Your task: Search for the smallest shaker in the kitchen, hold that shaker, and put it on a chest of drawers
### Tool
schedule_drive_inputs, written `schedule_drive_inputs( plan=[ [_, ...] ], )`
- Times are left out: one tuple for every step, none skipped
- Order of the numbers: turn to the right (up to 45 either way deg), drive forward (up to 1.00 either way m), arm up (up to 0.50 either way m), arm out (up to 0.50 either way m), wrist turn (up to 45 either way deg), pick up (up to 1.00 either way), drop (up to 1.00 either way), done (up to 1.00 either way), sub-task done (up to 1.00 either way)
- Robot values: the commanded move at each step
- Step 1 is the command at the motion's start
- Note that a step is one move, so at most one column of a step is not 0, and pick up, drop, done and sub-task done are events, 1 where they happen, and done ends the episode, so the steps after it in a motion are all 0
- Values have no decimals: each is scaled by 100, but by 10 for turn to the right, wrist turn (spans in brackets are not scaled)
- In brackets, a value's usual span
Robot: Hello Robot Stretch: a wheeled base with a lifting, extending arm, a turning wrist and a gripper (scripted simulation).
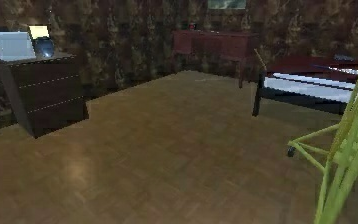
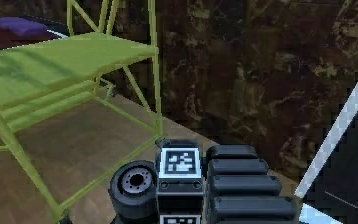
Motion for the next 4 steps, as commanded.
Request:
schedule_drive_inputs(
  plan=[
    [-30,0,0,0,0,0,0,0,0],
    [0,35,0,0,0,0,0,0,0],
    [-150,0,0,0,0,0,0,0,0],
    [0,100,0,0,0,0,0,0,0]
  ],
)
